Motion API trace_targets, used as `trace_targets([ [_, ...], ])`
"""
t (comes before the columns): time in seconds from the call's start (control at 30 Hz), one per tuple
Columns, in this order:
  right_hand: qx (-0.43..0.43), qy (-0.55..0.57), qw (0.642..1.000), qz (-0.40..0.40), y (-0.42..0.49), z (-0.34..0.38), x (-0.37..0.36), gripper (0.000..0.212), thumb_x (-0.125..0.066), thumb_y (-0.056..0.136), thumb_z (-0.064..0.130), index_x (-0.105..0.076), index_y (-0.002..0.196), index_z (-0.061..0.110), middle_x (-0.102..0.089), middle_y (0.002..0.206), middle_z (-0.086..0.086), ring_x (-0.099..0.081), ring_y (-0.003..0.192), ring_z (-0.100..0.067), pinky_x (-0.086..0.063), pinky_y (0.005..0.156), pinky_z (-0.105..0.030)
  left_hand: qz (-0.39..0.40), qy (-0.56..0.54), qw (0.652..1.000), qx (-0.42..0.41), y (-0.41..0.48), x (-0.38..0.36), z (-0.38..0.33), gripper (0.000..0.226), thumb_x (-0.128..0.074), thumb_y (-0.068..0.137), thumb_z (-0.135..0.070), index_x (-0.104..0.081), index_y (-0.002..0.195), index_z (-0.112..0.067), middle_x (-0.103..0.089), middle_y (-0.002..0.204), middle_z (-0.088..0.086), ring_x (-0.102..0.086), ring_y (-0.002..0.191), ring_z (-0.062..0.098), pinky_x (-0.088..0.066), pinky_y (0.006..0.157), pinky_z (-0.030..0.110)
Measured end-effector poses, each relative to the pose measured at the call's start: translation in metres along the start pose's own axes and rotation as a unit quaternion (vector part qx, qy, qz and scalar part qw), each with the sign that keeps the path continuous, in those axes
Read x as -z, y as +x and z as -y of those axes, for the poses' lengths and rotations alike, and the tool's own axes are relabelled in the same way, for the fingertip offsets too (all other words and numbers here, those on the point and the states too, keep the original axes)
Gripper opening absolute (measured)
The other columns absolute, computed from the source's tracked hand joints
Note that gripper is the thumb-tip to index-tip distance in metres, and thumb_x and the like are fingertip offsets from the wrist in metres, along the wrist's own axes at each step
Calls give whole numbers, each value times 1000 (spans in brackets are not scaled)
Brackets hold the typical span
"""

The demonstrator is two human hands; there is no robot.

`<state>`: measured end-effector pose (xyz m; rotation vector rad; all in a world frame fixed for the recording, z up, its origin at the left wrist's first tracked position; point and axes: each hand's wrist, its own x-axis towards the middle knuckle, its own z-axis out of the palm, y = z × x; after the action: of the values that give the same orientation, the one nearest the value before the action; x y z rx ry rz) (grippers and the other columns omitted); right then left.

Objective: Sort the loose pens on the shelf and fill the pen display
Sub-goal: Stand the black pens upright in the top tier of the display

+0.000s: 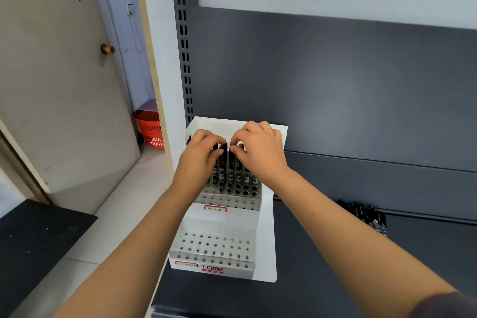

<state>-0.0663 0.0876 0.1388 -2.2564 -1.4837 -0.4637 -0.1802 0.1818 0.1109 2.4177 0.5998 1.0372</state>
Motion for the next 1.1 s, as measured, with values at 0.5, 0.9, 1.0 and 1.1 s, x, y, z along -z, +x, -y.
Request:
trace_targets([
  [0.5,-68,122,987,-78,-18,-32,2,17,-53,94,29,-62,102,17,-55,110,1,-48,105,-22,-36,87,-34,-25,68,992,-103,16,-14,-30,18,-56,86,-23,-64,100,-16,-62,100,2,-56,95,26,-45,81,42],
  [0.9,-186,104,977,21,-91,-185,20,17,-51,95,27,-63,104,19,-63,101,2,-58,92,-19,-48,73,-33,93,77,971,-206,28,-137,-120,17,-52,85,-23,-66,92,-16,-66,90,-1,-59,83,27,-46,72,37],
  [1.0,-202,102,972,58,-110,-225,21,17,-52,93,25,-65,103,20,-64,98,1,-61,89,-20,-50,75,-35,141,71,967,-198,28,-178,-141,15,-56,90,-21,-66,100,-17,-65,101,-2,-56,95,24,-41,81,36],
  [1.1,-208,105,968,90,-123,-258,18,17,-52,93,23,-65,103,19,-64,98,0,-60,88,-20,-50,75,-35,180,72,964,-181,25,-210,-152,18,-51,94,-26,-64,105,-20,-63,106,-6,-52,101,19,-36,87,31],
])
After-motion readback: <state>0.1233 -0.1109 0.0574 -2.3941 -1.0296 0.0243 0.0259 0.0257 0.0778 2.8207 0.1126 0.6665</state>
